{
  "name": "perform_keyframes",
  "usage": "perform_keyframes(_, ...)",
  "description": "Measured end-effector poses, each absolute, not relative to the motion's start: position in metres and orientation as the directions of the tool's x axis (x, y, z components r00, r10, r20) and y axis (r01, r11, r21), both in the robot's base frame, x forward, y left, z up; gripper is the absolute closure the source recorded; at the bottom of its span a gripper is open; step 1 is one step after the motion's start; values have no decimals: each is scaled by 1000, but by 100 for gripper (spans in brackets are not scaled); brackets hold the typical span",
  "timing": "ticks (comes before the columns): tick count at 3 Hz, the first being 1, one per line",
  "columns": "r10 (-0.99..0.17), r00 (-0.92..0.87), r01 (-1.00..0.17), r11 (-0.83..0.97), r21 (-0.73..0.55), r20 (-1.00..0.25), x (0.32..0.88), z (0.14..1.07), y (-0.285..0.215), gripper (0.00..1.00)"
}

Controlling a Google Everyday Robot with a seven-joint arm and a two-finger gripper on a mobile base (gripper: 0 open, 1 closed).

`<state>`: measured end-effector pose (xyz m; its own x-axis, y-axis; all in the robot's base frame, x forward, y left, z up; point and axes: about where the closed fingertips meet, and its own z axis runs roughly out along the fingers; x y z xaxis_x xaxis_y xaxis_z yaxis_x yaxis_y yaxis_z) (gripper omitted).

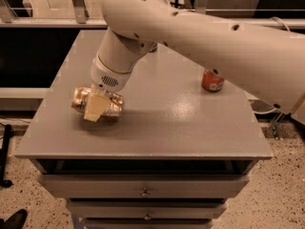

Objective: Knock orange can over

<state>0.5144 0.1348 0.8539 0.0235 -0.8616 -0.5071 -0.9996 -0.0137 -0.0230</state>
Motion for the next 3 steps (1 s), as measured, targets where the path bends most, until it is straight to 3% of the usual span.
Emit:
perform_keyframes(1,-847,0,-1000,7,-12,-531,523,848,146,12)
perform_keyframes(2,-787,-84,-996,84,30,-611,530,852,131,0)
perform_keyframes(3,-748,-138,-989,135,54,-650,532,857,112,0)
